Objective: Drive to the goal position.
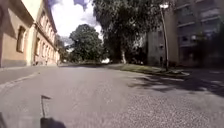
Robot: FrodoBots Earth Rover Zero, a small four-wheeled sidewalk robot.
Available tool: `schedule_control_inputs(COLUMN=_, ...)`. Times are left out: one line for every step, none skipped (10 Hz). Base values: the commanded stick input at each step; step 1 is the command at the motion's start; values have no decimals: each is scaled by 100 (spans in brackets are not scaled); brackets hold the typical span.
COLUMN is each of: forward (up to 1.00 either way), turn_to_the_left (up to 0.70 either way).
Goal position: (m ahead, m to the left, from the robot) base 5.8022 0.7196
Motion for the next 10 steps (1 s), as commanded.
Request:
schedule_control_inputs(forward=70, turn_to_the_left=35)
schedule_control_inputs(forward=70, turn_to_the_left=35)
schedule_control_inputs(forward=70, turn_to_the_left=35)
schedule_control_inputs(forward=70, turn_to_the_left=35)
schedule_control_inputs(forward=70, turn_to_the_left=9)
schedule_control_inputs(forward=70, turn_to_the_left=0)
schedule_control_inputs(forward=70, turn_to_the_left=0)
schedule_control_inputs(forward=70, turn_to_the_left=0)
schedule_control_inputs(forward=70, turn_to_the_left=0)
schedule_control_inputs(forward=70, turn_to_the_left=0)
